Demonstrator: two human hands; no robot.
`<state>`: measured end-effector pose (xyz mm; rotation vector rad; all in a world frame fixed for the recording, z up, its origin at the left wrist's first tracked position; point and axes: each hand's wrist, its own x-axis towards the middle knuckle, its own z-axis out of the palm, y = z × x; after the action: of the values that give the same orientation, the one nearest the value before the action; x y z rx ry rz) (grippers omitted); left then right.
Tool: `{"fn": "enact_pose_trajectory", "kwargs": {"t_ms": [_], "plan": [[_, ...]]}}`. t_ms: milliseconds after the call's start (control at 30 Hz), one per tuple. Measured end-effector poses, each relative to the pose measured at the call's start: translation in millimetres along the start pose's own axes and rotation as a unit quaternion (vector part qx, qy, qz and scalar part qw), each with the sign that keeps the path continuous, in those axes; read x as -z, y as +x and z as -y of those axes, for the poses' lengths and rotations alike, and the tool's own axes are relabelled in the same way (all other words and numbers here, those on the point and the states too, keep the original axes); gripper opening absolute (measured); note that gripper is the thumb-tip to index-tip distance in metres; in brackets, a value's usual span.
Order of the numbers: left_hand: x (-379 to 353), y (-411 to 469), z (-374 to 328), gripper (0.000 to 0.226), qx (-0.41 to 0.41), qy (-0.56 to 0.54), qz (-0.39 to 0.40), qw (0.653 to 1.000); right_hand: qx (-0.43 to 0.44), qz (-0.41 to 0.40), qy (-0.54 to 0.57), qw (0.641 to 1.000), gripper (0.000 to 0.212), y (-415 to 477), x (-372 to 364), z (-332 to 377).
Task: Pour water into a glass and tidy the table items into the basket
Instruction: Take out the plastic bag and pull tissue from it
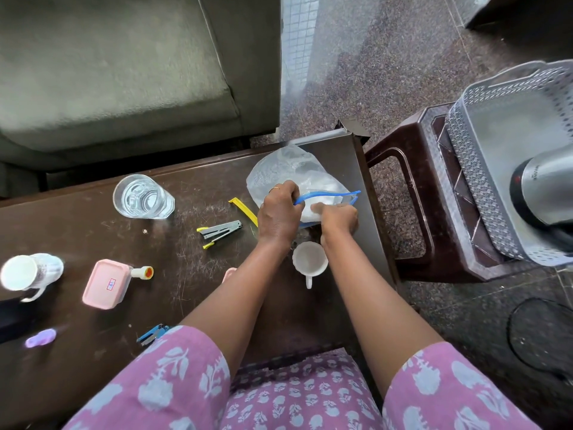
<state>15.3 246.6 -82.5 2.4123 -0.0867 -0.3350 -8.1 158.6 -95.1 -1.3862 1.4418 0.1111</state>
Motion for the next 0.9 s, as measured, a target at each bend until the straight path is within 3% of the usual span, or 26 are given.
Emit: {"fn": "enact_pose_trajectory", "kwargs": {"t_ms": [100,200,267,400,567,633,667,767,900], "plan": [[-4,-2,-1,0.013,0.013,0.017,0.000,1.000,-0.067,0.058,0.052,0.995,0.045,4,8,6],[-10,-3,0,0.012,0.019,0.029,0.006,0.999,-0.096,0.109,0.003,0.989,0.034,6,22,13],[-14,-3,0,0.010,0.016,0.032,0.015,0.999,-0.080,0.123,-0.035,0.989,0.035,13,34,18],[-20,-1,2,0.036,-0.002,0.033,0.066,0.997,-0.029,0.188,-0.085,0.978,0.037,23,66,36],[-27,0,5,0.048,-0.004,0.039,0.120,0.992,0.059,0.216,-0.261,0.939,0.014,20,109,73],[-31,0,8,0.048,0.014,0.052,0.168,0.984,0.075,0.246,-0.300,0.918,0.033,18,122,86],[-33,0,10,0.048,0.026,0.052,0.203,0.977,0.082,0.262,-0.295,0.915,0.040,18,126,91],[-34,-2,13,0.042,0.047,0.024,0.280,0.958,0.129,0.306,-0.214,0.919,0.033,14,129,97],[-29,-4,6,0.033,0.052,-0.026,0.148,0.987,0.154,0.389,-0.070,0.905,0.038,12,121,92]]}}
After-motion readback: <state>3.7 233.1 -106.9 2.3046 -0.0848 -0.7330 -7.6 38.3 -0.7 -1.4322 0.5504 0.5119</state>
